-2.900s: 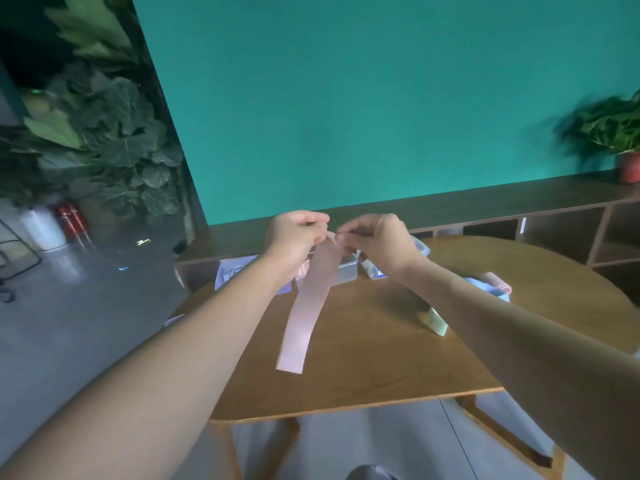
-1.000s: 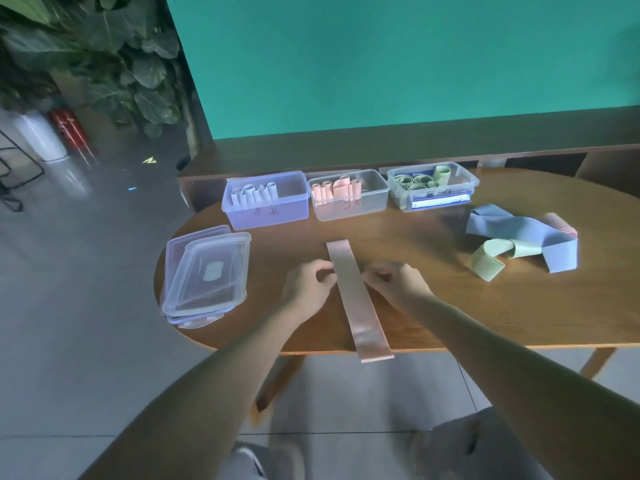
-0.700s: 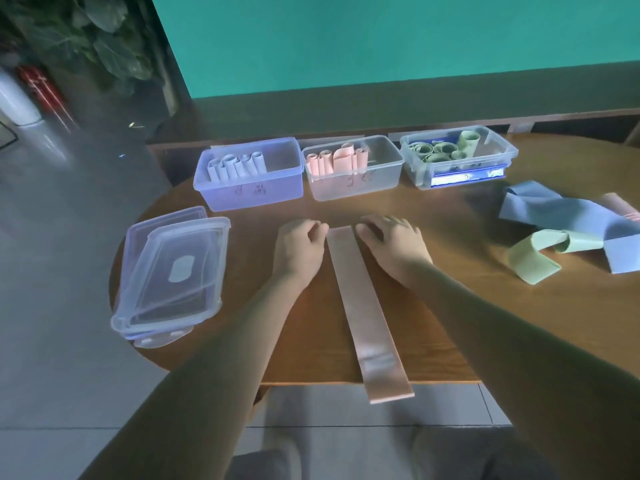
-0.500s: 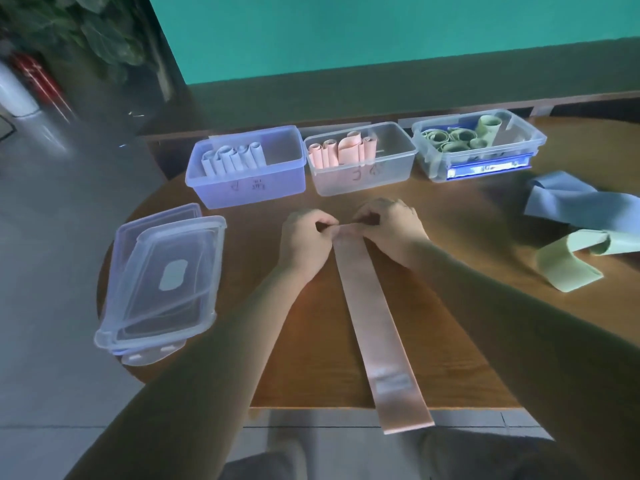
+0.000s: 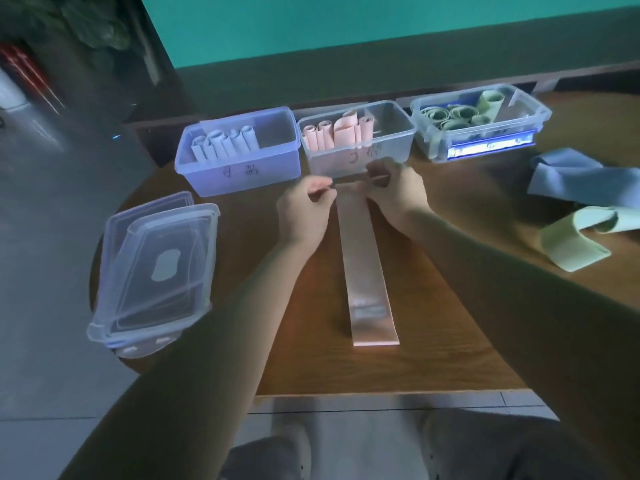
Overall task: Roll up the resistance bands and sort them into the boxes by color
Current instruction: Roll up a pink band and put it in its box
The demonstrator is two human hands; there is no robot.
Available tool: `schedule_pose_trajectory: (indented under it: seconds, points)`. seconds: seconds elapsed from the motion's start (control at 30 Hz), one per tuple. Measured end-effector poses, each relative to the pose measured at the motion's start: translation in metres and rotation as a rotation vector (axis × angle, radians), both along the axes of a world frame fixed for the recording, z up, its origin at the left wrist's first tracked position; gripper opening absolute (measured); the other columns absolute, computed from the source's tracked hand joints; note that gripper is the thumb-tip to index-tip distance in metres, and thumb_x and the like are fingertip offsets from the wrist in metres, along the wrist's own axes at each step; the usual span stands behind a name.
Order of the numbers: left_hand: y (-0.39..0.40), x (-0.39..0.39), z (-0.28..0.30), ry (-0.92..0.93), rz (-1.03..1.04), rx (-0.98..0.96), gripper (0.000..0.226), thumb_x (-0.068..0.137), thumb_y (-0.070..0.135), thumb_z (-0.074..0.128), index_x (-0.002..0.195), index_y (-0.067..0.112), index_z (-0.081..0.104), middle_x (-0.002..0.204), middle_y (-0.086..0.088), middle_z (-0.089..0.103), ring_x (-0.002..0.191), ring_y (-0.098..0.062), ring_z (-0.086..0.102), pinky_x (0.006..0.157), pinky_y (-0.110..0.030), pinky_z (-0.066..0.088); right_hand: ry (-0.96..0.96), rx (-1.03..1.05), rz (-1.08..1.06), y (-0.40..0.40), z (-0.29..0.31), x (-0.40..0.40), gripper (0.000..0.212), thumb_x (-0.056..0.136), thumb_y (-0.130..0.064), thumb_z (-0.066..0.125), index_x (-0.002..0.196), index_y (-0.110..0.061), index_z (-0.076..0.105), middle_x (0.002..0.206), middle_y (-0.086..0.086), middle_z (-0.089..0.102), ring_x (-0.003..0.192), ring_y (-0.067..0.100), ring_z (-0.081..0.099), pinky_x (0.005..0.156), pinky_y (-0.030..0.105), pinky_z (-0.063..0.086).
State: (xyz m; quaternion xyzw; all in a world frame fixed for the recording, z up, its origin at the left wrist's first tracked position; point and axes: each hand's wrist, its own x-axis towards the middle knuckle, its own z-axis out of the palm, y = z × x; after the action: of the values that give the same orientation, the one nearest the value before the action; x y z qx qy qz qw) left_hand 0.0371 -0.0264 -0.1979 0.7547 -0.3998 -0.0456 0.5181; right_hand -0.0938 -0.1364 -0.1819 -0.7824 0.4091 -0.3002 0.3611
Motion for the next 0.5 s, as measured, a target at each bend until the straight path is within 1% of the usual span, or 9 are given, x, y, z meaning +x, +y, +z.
schedule_pose_trajectory:
  seconds: [0.07, 0.1, 0.17, 0.23, 0.33, 0.37, 0.47, 0.5]
  points:
    - [0.021, -0.011, -0.002, -0.022, -0.049, 0.042, 0.017, 0.089, 0.020, 0.075, 0.106, 0.021, 0.078, 0.100, 0.014, 0.074, 0.093, 0.002, 0.066, 0.095, -0.029, 0.055, 0.013, -0.015, -0.005, 0.014, -0.002, -0.014, 0.042, 0.086, -0.040, 0.077, 0.119, -0.017, 0.067, 0.108, -0.005, 0.068, 0.094, 0.012, 0.065, 0.066, 0.008, 0.041]
    - [0.033, -0.017, -0.001, -0.021, -0.077, 0.058, 0.016, 0.090, 0.022, 0.075, 0.105, 0.023, 0.078, 0.098, 0.016, 0.074, 0.093, 0.003, 0.066, 0.095, -0.030, 0.056, 0.013, -0.032, 0.012, 0.023, -0.003, -0.023, 0.038, 0.087, -0.039, 0.077, 0.117, -0.018, 0.068, 0.108, -0.005, 0.068, 0.095, 0.012, 0.066, 0.067, 0.008, 0.042]
    - [0.060, -0.032, 0.000, 0.005, -0.115, 0.080, 0.013, 0.089, 0.024, 0.075, 0.102, 0.026, 0.078, 0.095, 0.020, 0.073, 0.094, 0.006, 0.065, 0.093, -0.028, 0.055, 0.045, -0.069, 0.085, 0.046, -0.006, -0.045, 0.039, 0.086, -0.042, 0.077, 0.117, -0.018, 0.070, 0.109, -0.005, 0.068, 0.095, 0.011, 0.065, 0.074, 0.010, 0.045]
    - [0.086, -0.050, 0.004, 0.060, -0.136, 0.079, 0.013, 0.088, 0.025, 0.076, 0.100, 0.025, 0.079, 0.094, 0.019, 0.074, 0.093, 0.007, 0.066, 0.091, -0.024, 0.055, 0.073, -0.086, 0.155, 0.072, -0.008, -0.069, 0.043, 0.085, -0.045, 0.077, 0.118, -0.019, 0.070, 0.112, -0.005, 0.067, 0.096, 0.008, 0.064, 0.080, 0.010, 0.047]
    - [0.122, -0.077, 0.009, 0.144, -0.191, 0.063, 0.014, 0.086, 0.024, 0.077, 0.099, 0.022, 0.079, 0.094, 0.016, 0.075, 0.090, 0.003, 0.068, 0.087, -0.022, 0.055, 0.041, -0.031, 0.216, 0.111, -0.010, -0.101, 0.038, 0.083, -0.046, 0.078, 0.114, -0.025, 0.073, 0.114, -0.007, 0.069, 0.102, 0.006, 0.065, 0.090, 0.017, 0.051]
    - [0.133, -0.084, 0.010, 0.142, -0.213, 0.065, 0.014, 0.086, 0.023, 0.078, 0.099, 0.021, 0.079, 0.094, 0.015, 0.075, 0.090, 0.002, 0.069, 0.086, -0.021, 0.056, 0.043, -0.025, 0.225, 0.123, -0.010, -0.111, 0.034, 0.083, -0.047, 0.078, 0.111, -0.028, 0.073, 0.113, -0.010, 0.070, 0.102, 0.005, 0.065, 0.090, 0.018, 0.050]
    - [0.162, -0.101, 0.009, 0.066, -0.262, 0.017, 0.012, 0.084, 0.014, 0.080, 0.095, 0.015, 0.079, 0.098, 0.011, 0.074, 0.091, -0.001, 0.069, 0.085, -0.019, 0.055, 0.012, -0.017, 0.221, 0.152, -0.011, -0.135, 0.021, 0.086, -0.042, 0.077, 0.103, -0.030, 0.075, 0.105, -0.016, 0.073, 0.098, -0.001, 0.065, 0.084, 0.010, 0.044]
    - [0.172, -0.105, 0.007, 0.036, -0.270, 0.000, 0.011, 0.082, 0.011, 0.081, 0.093, 0.013, 0.080, 0.101, 0.009, 0.074, 0.093, -0.001, 0.069, 0.085, -0.018, 0.054, 0.001, -0.017, 0.220, 0.159, -0.012, -0.142, 0.017, 0.086, -0.039, 0.078, 0.101, -0.030, 0.076, 0.102, -0.017, 0.073, 0.096, -0.002, 0.066, 0.083, 0.009, 0.044]
